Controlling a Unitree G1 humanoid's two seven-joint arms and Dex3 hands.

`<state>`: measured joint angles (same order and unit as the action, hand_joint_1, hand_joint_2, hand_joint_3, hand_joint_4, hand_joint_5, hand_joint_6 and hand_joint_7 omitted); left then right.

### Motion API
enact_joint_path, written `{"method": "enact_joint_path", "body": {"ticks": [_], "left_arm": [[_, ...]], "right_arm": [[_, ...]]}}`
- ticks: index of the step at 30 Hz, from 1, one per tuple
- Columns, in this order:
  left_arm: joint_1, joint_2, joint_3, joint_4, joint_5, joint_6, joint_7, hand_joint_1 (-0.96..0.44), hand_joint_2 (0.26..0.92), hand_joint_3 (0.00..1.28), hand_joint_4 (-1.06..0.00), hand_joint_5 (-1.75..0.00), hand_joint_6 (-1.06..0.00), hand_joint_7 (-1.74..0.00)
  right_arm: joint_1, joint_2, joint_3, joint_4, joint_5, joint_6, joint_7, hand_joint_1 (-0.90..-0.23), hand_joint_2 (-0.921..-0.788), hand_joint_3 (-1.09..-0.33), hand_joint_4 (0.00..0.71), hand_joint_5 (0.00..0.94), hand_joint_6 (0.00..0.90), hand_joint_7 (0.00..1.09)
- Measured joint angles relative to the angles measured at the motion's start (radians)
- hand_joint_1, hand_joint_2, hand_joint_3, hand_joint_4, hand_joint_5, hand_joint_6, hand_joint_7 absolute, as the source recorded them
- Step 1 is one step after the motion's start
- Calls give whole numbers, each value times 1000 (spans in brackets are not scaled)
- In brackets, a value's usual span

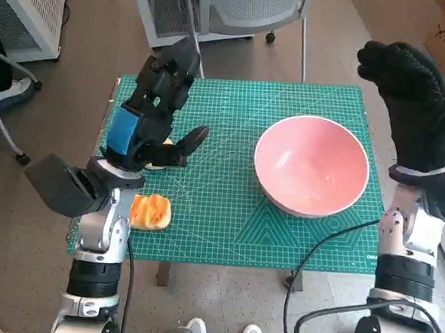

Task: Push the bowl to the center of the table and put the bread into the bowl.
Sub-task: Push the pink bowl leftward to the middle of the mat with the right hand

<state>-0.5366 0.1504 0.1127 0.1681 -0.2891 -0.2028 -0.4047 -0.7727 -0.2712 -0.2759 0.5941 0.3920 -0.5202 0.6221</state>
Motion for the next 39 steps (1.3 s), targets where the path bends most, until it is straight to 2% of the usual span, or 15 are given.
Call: {"method": "enact_joint_path", "body": {"ticks": [10, 16, 20, 28, 32, 39], "left_arm": [[0, 0, 0, 0, 0, 0, 0, -149, 633, 733, -68, -65, 1, -516], [0, 0, 1, 0, 0, 0, 0, -149, 632, 733, -68, -67, 1, -518], [0, 0, 1, 0, 0, 0, 0, -147, 633, 734, -68, -68, 1, -518], [0, 0, 1, -1, 0, 0, 1, -141, 632, 741, -74, -76, 1, -515], [0, 1, 4, -1, 0, 0, 1, -138, 631, 743, -79, -81, 1, -515], [0, 0, 6, -1, 0, -1, 4, -137, 630, 745, -85, -89, 1, -515]], "right_arm": [[0, 0, -10, 9, 1, 5, 0, -658, -921, -763, 256, 3, 378, 4], [-10, -3, -27, 88, 1, -14, 5, -659, -921, -772, 252, 1, 358, 0], [-38, -16, -42, 186, -1, -45, 11, -655, -921, -789, 246, 0, 357, 3], [-119, -71, -83, 445, -7, -96, 9, -642, -921, -814, 235, 1, 369, 9], [-147, -90, -104, 546, -11, -96, -16, -638, -921, -814, 244, 6, 387, 18], [-158, -102, -113, 631, -50, -77, -109, -621, -921, -824, 271, 16, 400, 24]]}}
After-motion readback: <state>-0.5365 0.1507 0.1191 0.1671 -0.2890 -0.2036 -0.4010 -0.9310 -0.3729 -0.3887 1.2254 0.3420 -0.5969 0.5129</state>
